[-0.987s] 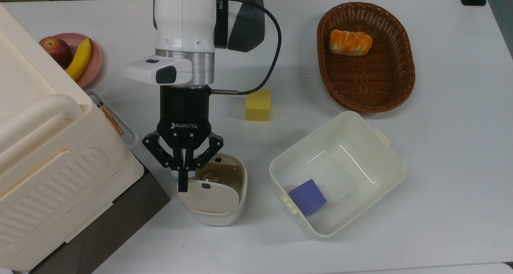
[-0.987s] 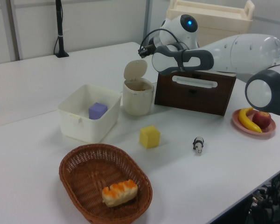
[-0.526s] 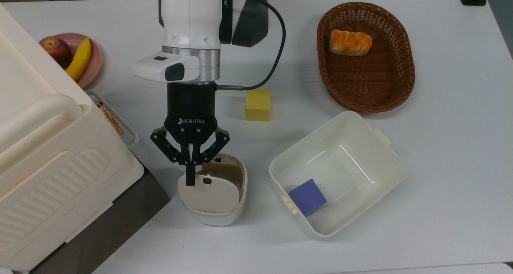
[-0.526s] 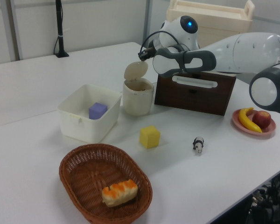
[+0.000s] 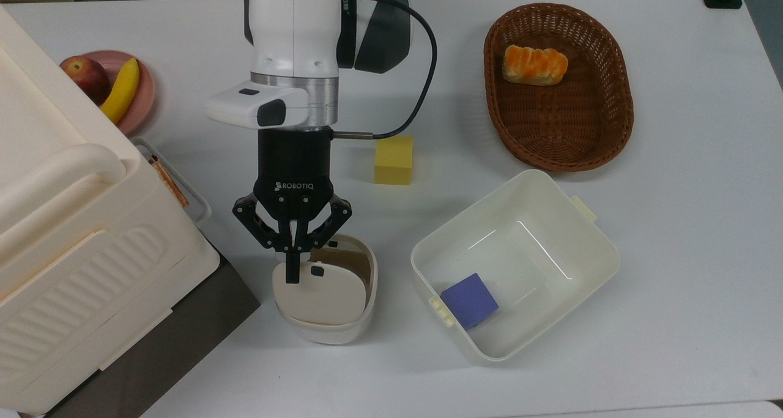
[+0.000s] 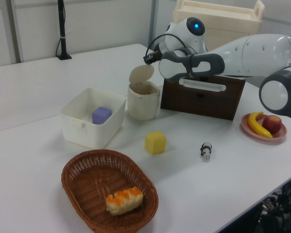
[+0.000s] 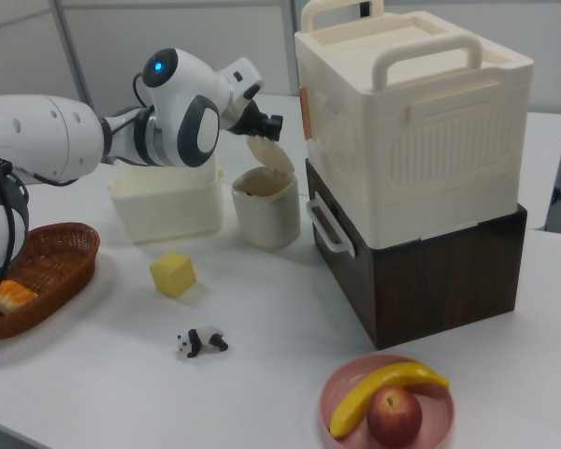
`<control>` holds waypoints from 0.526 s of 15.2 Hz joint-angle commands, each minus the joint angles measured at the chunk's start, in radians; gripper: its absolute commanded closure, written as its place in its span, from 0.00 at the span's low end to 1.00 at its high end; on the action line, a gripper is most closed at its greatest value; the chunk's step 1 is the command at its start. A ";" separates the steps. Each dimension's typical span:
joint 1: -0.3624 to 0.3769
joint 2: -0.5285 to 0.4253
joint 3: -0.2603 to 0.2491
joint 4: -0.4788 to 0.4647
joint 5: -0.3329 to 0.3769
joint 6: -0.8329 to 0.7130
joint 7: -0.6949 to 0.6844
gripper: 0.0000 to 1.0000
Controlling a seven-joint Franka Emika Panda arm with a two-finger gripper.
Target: Close the trash can
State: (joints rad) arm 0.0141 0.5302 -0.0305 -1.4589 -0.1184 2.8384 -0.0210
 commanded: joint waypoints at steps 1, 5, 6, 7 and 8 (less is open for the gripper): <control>-0.005 -0.056 0.004 -0.112 -0.014 0.009 -0.083 1.00; -0.005 -0.123 0.014 -0.222 -0.014 0.009 -0.120 1.00; -0.003 -0.139 0.017 -0.241 -0.014 0.009 -0.125 1.00; -0.002 -0.151 0.020 -0.260 -0.014 0.007 -0.125 1.00; -0.002 -0.160 0.020 -0.274 -0.014 0.007 -0.126 1.00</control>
State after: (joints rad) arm 0.0140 0.4715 -0.0235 -1.6001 -0.1200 2.8384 -0.1206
